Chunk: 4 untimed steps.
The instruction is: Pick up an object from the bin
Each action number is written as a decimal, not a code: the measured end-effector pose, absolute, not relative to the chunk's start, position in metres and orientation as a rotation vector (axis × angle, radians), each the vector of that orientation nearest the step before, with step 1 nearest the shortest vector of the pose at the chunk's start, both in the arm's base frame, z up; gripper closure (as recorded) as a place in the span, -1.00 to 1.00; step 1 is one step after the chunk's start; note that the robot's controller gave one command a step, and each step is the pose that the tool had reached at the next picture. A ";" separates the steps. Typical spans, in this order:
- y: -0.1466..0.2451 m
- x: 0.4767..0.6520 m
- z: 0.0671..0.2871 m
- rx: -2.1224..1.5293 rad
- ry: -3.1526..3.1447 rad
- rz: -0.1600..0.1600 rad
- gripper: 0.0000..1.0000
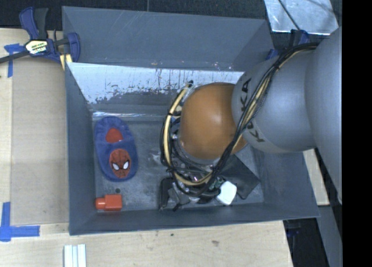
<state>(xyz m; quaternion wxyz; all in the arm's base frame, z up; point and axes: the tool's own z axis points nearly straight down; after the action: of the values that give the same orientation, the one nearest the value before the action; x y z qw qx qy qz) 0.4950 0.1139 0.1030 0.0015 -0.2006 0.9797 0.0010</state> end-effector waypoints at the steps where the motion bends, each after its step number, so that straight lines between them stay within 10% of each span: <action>1: 0.129 0.506 0.073 -0.875 3.024 0.001 -1.00; 2: 0.137 0.503 0.073 -0.758 3.054 -0.009 -1.00; 3: 0.140 0.503 0.074 -0.757 3.049 -0.001 1.00; 4: 0.103 0.496 0.231 -0.711 3.048 -0.002 1.00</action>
Offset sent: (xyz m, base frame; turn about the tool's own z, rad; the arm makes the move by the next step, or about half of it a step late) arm 0.0112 0.0149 -0.0330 -0.1601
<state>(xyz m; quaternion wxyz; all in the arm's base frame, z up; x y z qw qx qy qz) 0.4956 0.1028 0.2315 0.0059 -0.2271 0.9739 -0.0005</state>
